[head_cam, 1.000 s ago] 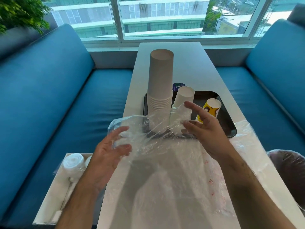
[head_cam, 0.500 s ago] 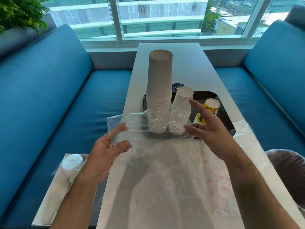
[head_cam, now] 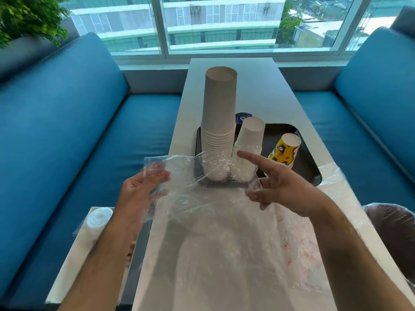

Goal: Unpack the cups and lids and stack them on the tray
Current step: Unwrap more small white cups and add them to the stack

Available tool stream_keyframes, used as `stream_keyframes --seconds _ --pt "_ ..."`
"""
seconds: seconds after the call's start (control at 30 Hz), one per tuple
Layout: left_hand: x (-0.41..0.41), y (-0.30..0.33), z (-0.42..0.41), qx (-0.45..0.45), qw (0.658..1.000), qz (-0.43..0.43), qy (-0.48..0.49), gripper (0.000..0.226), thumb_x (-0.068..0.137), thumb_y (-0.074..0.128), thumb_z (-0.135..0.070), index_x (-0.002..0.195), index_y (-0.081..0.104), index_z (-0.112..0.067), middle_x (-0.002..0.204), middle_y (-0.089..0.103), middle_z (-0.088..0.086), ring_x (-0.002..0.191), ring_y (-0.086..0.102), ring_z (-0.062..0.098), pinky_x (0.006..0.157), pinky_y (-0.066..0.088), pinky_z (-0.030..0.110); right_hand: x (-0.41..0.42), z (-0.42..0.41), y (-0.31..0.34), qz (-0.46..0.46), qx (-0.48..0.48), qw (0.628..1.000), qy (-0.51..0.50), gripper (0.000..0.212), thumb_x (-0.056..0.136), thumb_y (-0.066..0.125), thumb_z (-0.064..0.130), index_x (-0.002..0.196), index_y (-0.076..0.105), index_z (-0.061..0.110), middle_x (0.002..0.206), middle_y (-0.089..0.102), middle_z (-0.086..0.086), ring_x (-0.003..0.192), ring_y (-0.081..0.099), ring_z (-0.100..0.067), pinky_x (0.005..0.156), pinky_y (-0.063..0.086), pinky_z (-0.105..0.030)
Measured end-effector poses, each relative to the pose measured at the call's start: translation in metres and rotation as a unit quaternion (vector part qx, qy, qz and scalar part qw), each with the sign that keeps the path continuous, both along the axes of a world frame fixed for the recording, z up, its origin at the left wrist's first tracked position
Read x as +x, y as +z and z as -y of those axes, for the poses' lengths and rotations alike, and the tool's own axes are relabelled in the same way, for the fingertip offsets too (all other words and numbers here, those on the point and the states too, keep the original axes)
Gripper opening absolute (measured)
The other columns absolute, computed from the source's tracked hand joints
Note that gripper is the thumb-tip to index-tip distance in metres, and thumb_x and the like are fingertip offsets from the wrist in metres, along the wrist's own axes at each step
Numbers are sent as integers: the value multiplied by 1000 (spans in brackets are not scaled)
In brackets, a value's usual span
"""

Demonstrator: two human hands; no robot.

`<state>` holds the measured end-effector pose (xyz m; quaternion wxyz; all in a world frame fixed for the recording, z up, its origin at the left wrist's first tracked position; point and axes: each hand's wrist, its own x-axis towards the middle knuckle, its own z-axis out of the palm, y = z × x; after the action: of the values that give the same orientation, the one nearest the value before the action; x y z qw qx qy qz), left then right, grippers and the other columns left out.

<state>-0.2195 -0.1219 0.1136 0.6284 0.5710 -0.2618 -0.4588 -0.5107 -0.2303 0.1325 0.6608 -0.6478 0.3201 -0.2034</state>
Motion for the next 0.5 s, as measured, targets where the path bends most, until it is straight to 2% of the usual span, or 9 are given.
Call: stream_keyframes --seconds 0.1,0.23,0.33,0.43,0.5 --pt "2 4 4 -10 1000 -2 27 32 64 84 -42 83 80 -17 99 73 7 94 69 21 96 54 46 0 -2 3 -18 -8 1000 17 100 80 75 -11 142 37 58 143 28 41 115 67 -17 66 61 -33" --pt "5 0 6 -18 998 24 53 6 86 71 -19 87 74 -15 80 75 -5 82 70 12 87 55 31 -2 -3 4 -20 -20 1000 2 108 79 75 -12 147 27 57 145 17 38 113 68 -20 66 60 -31" --pt "3 3 6 -37 999 13 28 4 87 69 -13 90 71 -12 84 74 -2 77 72 14 80 59 28 -4 -4 5 -14 -15 1000 12 111 78 75 -14 148 25 57 149 17 34 111 69 -23 64 60 -31" --pt "6 7 8 -32 998 -6 -46 21 81 69 -23 100 70 -12 106 75 2 81 74 19 69 61 27 -8 -5 7 -18 -12 999 29 112 77 74 -15 148 26 57 158 14 31 122 63 -20 62 59 -30" --pt "10 6 9 -23 996 -3 -86 34 72 78 -32 101 74 -14 113 75 3 82 75 21 66 61 28 -9 -6 9 -25 -15 999 39 112 77 74 -15 147 26 58 158 12 32 120 63 -10 62 59 -31"
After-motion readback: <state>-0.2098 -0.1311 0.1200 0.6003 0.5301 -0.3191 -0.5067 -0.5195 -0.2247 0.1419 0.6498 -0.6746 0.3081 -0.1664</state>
